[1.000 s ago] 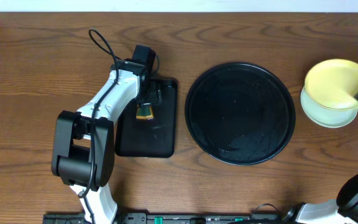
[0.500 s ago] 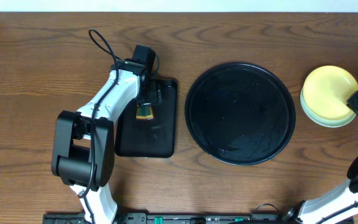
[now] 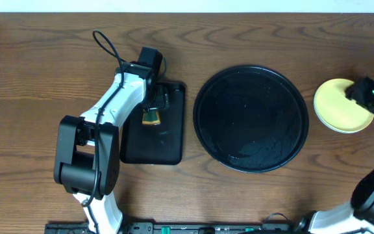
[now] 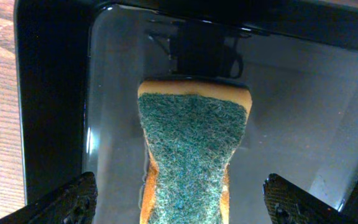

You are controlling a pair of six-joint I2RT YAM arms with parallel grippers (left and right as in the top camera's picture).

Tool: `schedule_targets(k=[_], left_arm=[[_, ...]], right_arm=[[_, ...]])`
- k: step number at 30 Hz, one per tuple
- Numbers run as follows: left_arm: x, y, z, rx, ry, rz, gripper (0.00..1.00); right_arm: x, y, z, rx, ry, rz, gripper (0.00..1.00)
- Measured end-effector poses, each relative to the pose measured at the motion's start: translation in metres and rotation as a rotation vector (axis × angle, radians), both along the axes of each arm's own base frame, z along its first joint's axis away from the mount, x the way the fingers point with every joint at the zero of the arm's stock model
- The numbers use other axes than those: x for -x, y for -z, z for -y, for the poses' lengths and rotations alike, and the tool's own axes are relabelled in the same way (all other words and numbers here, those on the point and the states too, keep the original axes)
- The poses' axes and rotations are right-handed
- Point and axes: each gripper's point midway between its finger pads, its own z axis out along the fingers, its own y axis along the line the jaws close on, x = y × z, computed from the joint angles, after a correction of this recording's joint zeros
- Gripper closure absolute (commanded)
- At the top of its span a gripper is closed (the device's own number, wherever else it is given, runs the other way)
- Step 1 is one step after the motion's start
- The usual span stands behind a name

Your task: Clean dirty plates on tray and stack at the side

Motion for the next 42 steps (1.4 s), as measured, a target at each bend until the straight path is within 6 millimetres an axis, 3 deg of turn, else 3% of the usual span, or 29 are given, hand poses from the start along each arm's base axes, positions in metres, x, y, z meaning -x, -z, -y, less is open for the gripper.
schedule_targets(k=[2, 5, 11, 17, 20, 26, 30, 33, 37, 42], left_arm=[[0.0, 0.0, 0.0, 0.0, 0.0, 0.0, 0.14], [0.0, 0.0, 0.0, 0.0, 0.0, 0.0, 0.14], [-0.001, 0.0, -0.002, -0.014, -0.002, 0.004, 0.14], [-0.001, -0.001, -0.005, -0.027, -0.004, 0.007, 0.14], [-0.001, -0.001, -0.005, -0.03, -0.005, 0.008, 0.14], [-0.001, -0.001, -0.006, -0.032, -0.005, 0.008, 0.14], [-0.001, -0.001, -0.005, -0.031, -0.005, 0.008, 0.14], [-0.001, -0.001, -0.006, -0.032, -0.005, 0.008, 0.14], [-0.001, -0.001, -0.006, -0.032, -0.005, 0.008, 0.14], [-0.001, -0.001, -0.006, -0.032, -0.005, 0.008, 0.14]], right_arm=[[-0.004, -0.019, -0.029, 0.008, -0.089, 0.03, 0.43], [-0.003, -0.029, -0.072, -0.005, -0.203, 0.019, 0.43], [0.006, -0.018, -0.152, -0.028, -0.418, -0.063, 0.48], [0.016, -0.012, -0.234, -0.018, -0.646, -0.085, 0.47], [0.02, -0.011, -0.259, 0.024, -0.716, -0.085, 0.45], [0.018, -0.008, -0.262, 0.143, -0.761, -0.084, 0.38], [0.005, -0.008, -0.25, 0.187, -0.751, -0.056, 0.44], [-0.018, -0.006, -0.229, 0.223, -0.72, -0.006, 0.53], [-0.043, 0.005, -0.194, 0.265, -0.673, 0.023, 0.55], [-0.065, 0.047, -0.157, 0.293, -0.641, -0.007, 0.53]])
